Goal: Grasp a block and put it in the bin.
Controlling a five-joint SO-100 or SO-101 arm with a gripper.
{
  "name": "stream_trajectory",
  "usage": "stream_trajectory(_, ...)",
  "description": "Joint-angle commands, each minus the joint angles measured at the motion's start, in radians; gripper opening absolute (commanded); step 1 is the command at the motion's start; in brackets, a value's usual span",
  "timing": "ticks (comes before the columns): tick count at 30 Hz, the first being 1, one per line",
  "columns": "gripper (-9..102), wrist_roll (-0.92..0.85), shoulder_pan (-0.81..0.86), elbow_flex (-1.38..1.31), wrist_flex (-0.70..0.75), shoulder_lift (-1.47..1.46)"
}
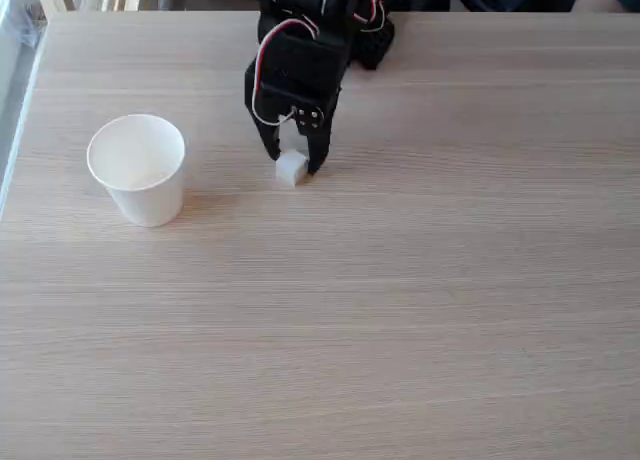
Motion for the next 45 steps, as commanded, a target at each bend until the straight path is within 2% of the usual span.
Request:
stream_trajectory(1,18,-0.018,0.009,-0.003,-0.006,0.008)
stream_trajectory(5,11,-0.035,0.011,-0.003,-0.006,0.011)
stream_trajectory(12,10,-0.074,0.015,0.006,-0.015,0.044)
stream_trajectory(19,9,-0.153,-0.017,0.115,-0.141,0.253)
stream_trajectory(27,8,-0.124,-0.064,0.075,-0.224,0.402)
stream_trajectory(38,8,-0.031,0.109,-0.345,-0.305,0.072)
stream_trajectory(45,7,-0.025,0.268,-0.615,-0.284,-0.176)
